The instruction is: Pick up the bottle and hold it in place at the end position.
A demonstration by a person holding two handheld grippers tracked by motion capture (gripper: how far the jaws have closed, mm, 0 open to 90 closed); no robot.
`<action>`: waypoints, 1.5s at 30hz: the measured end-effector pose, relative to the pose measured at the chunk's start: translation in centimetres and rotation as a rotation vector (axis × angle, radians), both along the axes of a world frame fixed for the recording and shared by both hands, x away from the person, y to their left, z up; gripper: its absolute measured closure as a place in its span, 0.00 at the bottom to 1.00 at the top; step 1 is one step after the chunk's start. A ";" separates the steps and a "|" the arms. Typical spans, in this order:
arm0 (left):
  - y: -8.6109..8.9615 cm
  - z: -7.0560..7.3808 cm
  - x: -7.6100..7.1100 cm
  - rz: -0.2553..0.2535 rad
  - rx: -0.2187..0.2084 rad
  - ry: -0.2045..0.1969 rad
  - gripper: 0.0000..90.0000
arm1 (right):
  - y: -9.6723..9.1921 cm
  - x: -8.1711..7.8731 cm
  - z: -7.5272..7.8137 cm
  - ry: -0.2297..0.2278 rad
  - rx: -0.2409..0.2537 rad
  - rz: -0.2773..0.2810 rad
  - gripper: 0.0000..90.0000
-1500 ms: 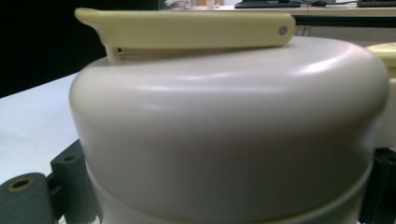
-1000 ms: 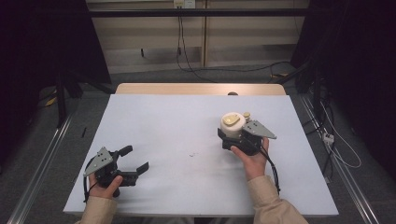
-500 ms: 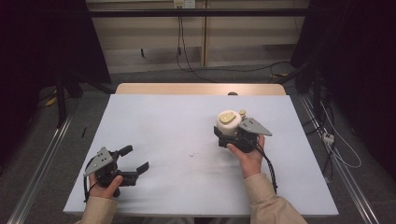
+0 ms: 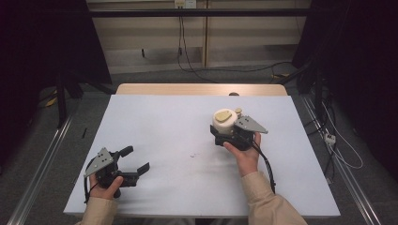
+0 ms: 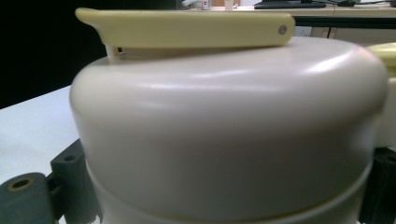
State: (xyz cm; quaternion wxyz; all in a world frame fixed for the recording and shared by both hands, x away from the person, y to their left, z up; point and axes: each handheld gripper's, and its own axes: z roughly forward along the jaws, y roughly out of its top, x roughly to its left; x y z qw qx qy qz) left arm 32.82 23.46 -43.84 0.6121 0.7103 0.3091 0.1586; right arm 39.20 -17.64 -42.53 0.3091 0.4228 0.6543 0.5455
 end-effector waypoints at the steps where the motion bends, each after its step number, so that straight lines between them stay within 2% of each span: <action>1: 0.0 0.0 0.0 -0.001 0.000 0.000 0.05 | 0.1 0.0 0.0 0.002 0.002 0.000 0.08; 4: 0.0 0.0 0.0 0.000 -0.001 0.000 0.05 | 0.4 0.2 -0.1 0.005 -0.011 0.005 0.08; 16: 0.1 0.0 0.0 0.001 0.001 0.000 0.05 | 1.5 0.8 -0.3 0.008 -0.003 0.025 0.08; 45: -0.1 -0.1 0.0 -0.004 0.006 0.003 0.05 | 2.9 1.7 -0.6 0.010 0.003 0.043 0.08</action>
